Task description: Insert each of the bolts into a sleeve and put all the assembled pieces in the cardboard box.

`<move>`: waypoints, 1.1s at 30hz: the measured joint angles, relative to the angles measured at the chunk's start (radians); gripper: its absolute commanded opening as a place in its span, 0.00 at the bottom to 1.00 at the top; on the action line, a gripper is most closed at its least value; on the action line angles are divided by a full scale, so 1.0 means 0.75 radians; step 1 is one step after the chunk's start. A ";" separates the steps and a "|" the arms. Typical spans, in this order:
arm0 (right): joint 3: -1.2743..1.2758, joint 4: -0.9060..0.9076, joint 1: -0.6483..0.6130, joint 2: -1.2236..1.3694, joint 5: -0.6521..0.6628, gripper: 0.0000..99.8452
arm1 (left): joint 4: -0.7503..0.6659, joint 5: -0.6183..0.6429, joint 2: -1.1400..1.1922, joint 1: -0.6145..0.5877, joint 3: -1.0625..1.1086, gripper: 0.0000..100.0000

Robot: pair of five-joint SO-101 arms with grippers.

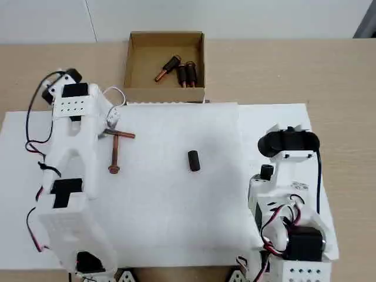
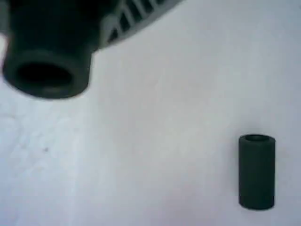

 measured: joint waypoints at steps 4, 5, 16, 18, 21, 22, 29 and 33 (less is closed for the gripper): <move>0.000 0.000 0.000 0.000 0.000 0.00 | -0.031 0.002 0.000 -0.002 -0.006 0.10; 0.000 0.000 0.000 0.000 0.000 0.00 | -0.033 0.002 0.000 -0.002 -0.006 0.10; 0.002 0.000 0.000 0.000 0.000 0.00 | -0.059 0.004 0.162 -0.018 -0.061 0.10; 0.002 0.000 0.000 0.000 0.000 0.00 | -0.059 0.004 0.196 -0.027 -0.098 0.10; 0.002 0.000 0.000 0.000 0.000 0.00 | -0.057 0.004 0.227 -0.029 -0.139 0.10; 0.002 0.000 0.000 0.000 0.000 0.00 | -0.053 0.004 0.229 -0.033 -0.149 0.10; 0.002 0.000 0.000 0.000 0.000 0.00 | -0.061 0.000 0.231 -0.045 -0.162 0.01; 0.002 0.000 0.000 0.000 0.000 0.00 | -0.055 0.002 0.233 -0.051 -0.164 0.01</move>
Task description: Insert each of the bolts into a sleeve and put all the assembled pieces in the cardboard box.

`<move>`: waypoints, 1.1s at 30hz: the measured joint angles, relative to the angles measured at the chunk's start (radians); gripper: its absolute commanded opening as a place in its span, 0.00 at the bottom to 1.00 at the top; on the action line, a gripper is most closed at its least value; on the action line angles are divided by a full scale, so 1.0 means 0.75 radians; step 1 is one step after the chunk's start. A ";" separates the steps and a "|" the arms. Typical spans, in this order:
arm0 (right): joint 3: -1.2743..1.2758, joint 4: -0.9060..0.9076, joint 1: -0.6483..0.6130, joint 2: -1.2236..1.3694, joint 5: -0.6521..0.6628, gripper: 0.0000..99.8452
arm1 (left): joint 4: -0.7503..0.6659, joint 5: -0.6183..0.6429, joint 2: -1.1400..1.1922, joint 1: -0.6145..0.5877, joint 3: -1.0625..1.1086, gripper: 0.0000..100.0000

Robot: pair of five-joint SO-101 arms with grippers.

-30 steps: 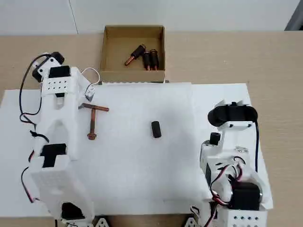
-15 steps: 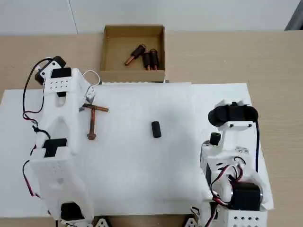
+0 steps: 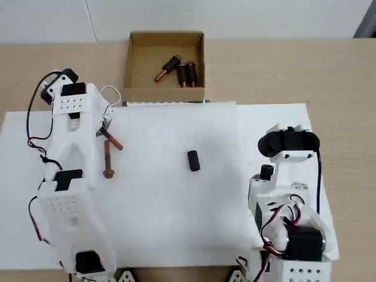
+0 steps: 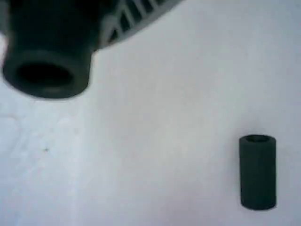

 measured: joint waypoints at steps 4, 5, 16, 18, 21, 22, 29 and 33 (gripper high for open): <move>0.000 0.000 0.000 0.000 0.000 0.00 | 0.002 0.002 0.047 0.000 -0.020 0.01; 0.000 0.000 0.000 0.000 0.000 0.00 | 0.002 0.002 0.055 0.000 -0.027 0.01; -0.002 0.000 0.000 0.000 0.000 0.00 | 0.190 0.002 0.092 -0.002 -0.291 0.01; -0.010 0.000 0.000 0.000 0.000 0.00 | 0.266 -0.006 0.092 -0.002 -0.423 0.01; -0.023 0.000 0.000 0.000 0.000 0.00 | 0.372 -0.061 0.092 -0.002 -0.632 0.01; -0.027 0.000 0.000 0.000 0.000 0.00 | 0.407 -0.084 0.092 -0.002 -0.700 0.01; -0.037 0.000 0.000 0.000 0.000 0.00 | 0.520 -0.213 0.092 0.041 -1.086 0.01; -0.037 0.000 0.000 0.000 0.000 0.00 | 0.520 -0.268 0.037 0.088 -1.148 0.01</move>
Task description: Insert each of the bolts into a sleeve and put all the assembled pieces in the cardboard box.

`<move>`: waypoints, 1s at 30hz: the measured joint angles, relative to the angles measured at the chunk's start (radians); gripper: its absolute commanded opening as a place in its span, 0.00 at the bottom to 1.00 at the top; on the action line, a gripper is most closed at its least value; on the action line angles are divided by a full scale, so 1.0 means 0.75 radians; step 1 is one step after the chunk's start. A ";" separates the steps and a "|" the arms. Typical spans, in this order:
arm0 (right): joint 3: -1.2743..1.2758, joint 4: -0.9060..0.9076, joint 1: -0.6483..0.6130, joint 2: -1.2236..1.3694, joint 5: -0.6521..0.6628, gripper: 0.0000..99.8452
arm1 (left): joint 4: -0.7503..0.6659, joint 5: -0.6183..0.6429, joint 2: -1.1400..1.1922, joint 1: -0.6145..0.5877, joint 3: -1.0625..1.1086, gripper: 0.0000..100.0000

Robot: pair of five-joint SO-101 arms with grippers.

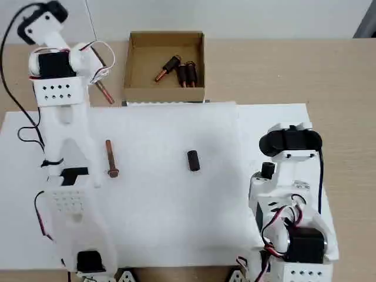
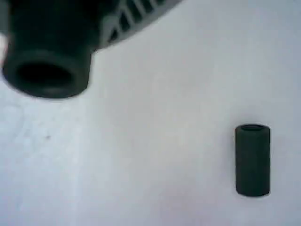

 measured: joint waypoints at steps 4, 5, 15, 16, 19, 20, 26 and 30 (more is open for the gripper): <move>0.000 0.000 0.000 0.000 0.000 0.00 | 0.000 -0.016 -0.162 0.086 -0.004 0.01; 0.000 0.000 0.000 0.000 0.000 0.00 | 0.000 -0.018 -0.207 0.108 -0.004 0.01; 0.000 0.000 0.000 0.000 0.000 0.00 | 0.000 -0.082 -0.608 0.313 -0.014 0.01; 0.000 0.000 0.000 0.000 0.000 0.00 | 0.000 -0.108 -0.642 0.331 -0.014 0.01; 0.000 0.008 0.000 0.000 0.000 0.00 | 0.000 -0.188 -0.763 0.362 0.033 0.01; 0.000 0.018 0.002 0.000 0.000 0.00 | 0.000 -0.215 -0.808 0.364 0.068 0.01; 0.000 0.063 -0.002 0.000 0.000 0.00 | 0.000 -0.348 -1.074 0.368 0.403 0.01; 0.000 0.063 0.002 0.000 0.000 0.00 | 0.000 -0.385 -1.275 0.428 0.683 0.01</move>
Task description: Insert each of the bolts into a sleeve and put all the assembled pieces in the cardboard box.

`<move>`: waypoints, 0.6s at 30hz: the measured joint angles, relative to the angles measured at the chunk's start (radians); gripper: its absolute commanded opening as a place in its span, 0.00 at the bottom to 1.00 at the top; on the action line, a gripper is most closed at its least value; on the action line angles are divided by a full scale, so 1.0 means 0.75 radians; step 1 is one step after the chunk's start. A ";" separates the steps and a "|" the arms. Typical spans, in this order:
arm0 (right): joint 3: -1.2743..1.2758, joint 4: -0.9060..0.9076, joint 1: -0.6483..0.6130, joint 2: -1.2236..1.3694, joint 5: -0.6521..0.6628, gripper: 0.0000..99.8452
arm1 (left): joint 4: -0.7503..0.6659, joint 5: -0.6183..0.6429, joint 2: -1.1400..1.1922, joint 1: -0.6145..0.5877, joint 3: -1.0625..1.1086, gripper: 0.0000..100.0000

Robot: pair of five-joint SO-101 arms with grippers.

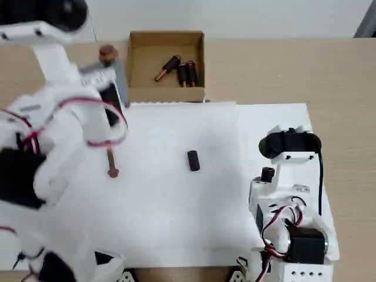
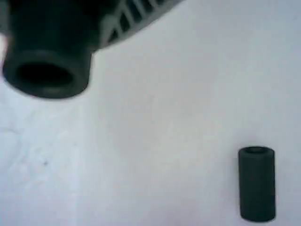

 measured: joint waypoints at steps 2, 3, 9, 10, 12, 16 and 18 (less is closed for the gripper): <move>0.000 0.000 -0.004 0.000 0.000 0.00 | 0.000 -0.002 -0.100 0.037 0.149 0.01; 0.000 0.000 -0.004 0.000 0.000 0.00 | -0.002 -0.002 -0.149 0.053 0.223 0.01; 0.000 0.000 -0.010 0.000 0.000 0.00 | -0.164 0.061 -0.432 0.082 0.661 0.01; 0.000 0.000 -0.035 0.000 0.000 0.00 | -0.196 0.061 -0.481 0.082 0.743 0.01; 0.000 0.000 -0.102 0.000 0.000 0.00 | -0.272 0.061 -0.579 0.082 0.904 0.01; 0.041 -0.074 -0.268 0.000 0.000 0.00 | -0.440 0.065 -0.812 0.082 1.240 0.01; 0.080 -0.135 -0.348 0.000 0.000 0.00 | -0.516 0.065 -0.935 0.082 1.420 0.01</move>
